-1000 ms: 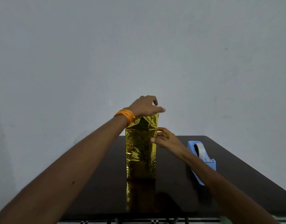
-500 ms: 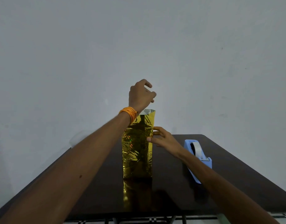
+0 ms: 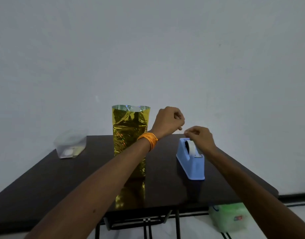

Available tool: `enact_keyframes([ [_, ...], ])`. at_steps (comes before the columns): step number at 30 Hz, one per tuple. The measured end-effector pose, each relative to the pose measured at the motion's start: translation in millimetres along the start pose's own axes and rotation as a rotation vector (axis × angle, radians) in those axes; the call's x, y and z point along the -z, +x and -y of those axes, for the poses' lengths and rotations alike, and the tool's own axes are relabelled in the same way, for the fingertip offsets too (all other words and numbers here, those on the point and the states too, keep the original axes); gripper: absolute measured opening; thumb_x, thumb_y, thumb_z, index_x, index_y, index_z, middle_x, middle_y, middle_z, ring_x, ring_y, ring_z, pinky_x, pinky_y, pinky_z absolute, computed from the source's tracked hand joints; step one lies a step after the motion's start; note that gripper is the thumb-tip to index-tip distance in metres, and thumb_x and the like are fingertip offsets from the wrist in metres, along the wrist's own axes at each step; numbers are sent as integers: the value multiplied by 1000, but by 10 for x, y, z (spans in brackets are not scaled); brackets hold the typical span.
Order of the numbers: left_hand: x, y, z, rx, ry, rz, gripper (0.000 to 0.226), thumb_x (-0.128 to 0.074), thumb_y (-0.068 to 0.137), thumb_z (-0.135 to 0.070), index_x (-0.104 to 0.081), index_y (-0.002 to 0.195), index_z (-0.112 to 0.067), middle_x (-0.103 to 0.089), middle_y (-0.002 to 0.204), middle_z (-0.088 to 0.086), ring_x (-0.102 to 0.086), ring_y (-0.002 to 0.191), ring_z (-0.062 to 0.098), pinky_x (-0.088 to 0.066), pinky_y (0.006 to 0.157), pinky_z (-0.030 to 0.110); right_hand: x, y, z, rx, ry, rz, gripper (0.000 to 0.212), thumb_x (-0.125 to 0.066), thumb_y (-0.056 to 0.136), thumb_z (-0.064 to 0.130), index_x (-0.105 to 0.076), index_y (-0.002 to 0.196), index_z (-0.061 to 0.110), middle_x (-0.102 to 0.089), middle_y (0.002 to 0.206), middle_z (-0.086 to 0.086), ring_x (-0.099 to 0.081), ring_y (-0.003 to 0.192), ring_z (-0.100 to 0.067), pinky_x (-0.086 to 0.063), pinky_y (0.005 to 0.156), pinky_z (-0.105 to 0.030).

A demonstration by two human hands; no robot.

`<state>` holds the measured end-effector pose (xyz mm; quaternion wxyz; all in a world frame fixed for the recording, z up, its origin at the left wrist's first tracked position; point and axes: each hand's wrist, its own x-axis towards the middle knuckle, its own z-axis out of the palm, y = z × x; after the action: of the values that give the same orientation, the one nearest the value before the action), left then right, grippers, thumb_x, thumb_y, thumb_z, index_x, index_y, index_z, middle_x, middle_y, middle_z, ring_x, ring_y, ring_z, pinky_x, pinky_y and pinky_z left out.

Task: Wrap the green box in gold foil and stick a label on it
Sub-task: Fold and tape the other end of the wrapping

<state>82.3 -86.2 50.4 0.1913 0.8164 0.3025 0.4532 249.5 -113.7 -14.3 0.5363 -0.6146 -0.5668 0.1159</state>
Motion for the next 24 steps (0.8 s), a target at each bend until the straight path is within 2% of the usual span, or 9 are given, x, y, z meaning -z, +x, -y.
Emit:
enact_keyframes([
  [3, -287, -89, 235, 154, -41, 114, 10, -64, 79, -3, -74, 81, -4, -74, 69, 10, -74, 66, 20, -63, 72, 37, 258, -14, -305, -196, -103, -27, 33, -73, 84, 26, -62, 65, 2, -63, 67, -3, -55, 64, -19, -42, 61, -28],
  [6, -582, -210, 424, 225, 22, 214, 13, -62, 81, -3, -75, 85, -3, -75, 75, 13, -74, 71, 25, -63, 73, 41, 351, -114, -496, -329, -116, 7, 42, -73, 83, 26, -61, 75, -13, -54, 67, -10, -47, 64, -20, -35, 58, -29],
  [10, -859, -338, 609, 281, 108, 411, 16, -73, 76, -11, -78, 91, -7, -76, 92, 7, -72, 84, 24, -61, 79, 42, 339, -268, -447, -467, 50, 140, 25, -68, 92, 28, -65, 82, 4, -55, 77, -9, -42, 62, -15, -30, 54, -27],
  [12, -938, -377, 651, 285, 130, 466, 29, -82, 73, -25, -76, 98, -10, -74, 97, 5, -70, 88, 23, -59, 80, 40, 312, -269, -433, -526, 137, 162, 23, -70, 91, 28, -66, 81, 8, -53, 80, -10, -40, 65, -15, -29, 55, -27],
  [14, -994, -407, 657, 266, 164, 463, 43, -85, 71, -39, -73, 102, -12, -72, 99, 5, -66, 87, 20, -55, 71, 34, 286, -233, -432, -575, 180, 152, 20, -72, 89, 26, -67, 81, 8, -53, 78, -10, -40, 65, -16, -31, 54, -26],
  [16, -1032, -413, 674, 252, 164, 428, 47, -85, 71, -43, -73, 103, -11, -71, 100, 6, -64, 85, 19, -49, 67, 29, 264, -196, -429, -606, 189, 137, 16, -74, 87, 20, -67, 81, 6, -54, 73, -9, -39, 59, -14, -30, 50, -24],
  [19, -1063, -431, 718, 251, 139, 382, 48, -85, 71, -43, -73, 104, -11, -72, 101, 8, -66, 90, 22, -53, 74, 34, 243, -163, -406, -627, 226, 133, 14, -75, 86, 15, -68, 81, 5, -58, 70, -7, -40, 57, -13, -27, 49, -23],
  [24, -1088, -463, 735, 262, 112, 337, 48, -87, 70, -41, -72, 104, -11, -72, 103, 9, -68, 92, 23, -57, 81, 40, 224, -127, -289, -587, 188, 103, 23, -72, 90, 17, -65, 71, 8, -63, 67, -2, -42, 53, -10, -29, 45, -19],
])
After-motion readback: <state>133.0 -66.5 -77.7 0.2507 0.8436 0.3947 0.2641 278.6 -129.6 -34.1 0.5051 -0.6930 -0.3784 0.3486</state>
